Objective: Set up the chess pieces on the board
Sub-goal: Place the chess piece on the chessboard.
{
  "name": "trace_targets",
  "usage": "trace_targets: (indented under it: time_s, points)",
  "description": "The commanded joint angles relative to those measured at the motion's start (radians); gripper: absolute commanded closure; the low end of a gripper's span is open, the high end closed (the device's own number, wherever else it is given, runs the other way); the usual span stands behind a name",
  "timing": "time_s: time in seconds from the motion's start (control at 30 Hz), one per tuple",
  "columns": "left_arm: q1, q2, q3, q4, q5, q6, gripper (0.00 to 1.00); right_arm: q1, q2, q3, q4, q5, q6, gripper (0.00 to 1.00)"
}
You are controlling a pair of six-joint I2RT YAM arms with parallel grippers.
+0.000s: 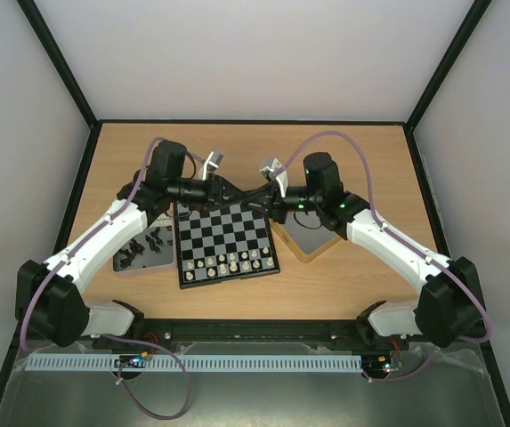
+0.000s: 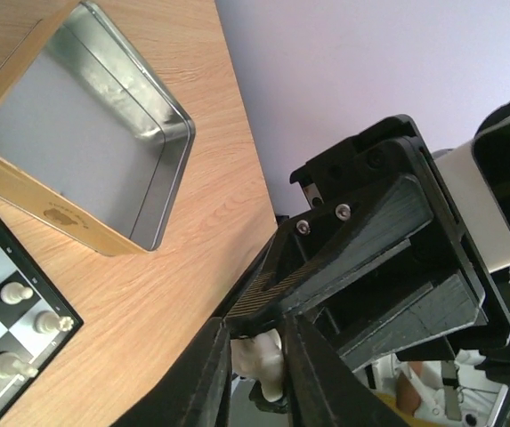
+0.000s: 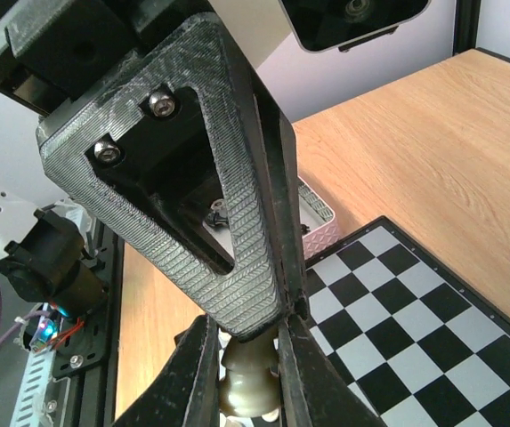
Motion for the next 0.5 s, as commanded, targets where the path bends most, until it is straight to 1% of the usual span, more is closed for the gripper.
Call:
trace_targets:
  time_s: [0.0, 0.13, 0.17, 0.2, 0.27, 0.33, 0.4, 0.47]
  points:
    - [-0.006, 0.008, -0.021, 0.006, 0.033, -0.004, 0.84, 0.006, 0.016, 0.027, 0.036, -0.007, 0.015, 0.95]
    - [-0.010, 0.005, -0.039, 0.024, 0.041, -0.018, 0.97, 0.006, 0.022, 0.023, 0.048, 0.004, 0.028, 0.92]
    - [-0.011, 0.001, -0.041, 0.024, 0.037, -0.018, 0.97, 0.007, 0.021, 0.022, 0.046, 0.006, 0.029, 0.90]
    - [-0.011, -0.002, -0.042, 0.022, 0.027, -0.016, 0.98, 0.007, 0.019, 0.020, 0.044, 0.011, 0.032, 0.86]
    - [-0.009, -0.010, -0.044, 0.012, 0.000, -0.008, 0.98, 0.006, 0.009, 0.009, 0.044, 0.025, 0.045, 0.74]
    - [-0.006, -0.018, -0.047, -0.010, -0.048, 0.005, 0.98, 0.007, -0.010, -0.010, 0.043, 0.031, 0.064, 0.57]
    - [-0.005, -0.033, -0.045, -0.060, -0.137, 0.041, 0.98, 0.007, -0.037, -0.029, 0.038, 0.043, 0.088, 0.47]
    - [-0.004, -0.049, -0.040, -0.128, -0.249, 0.098, 0.98, 0.007, -0.070, -0.060, 0.046, 0.096, 0.135, 0.40]
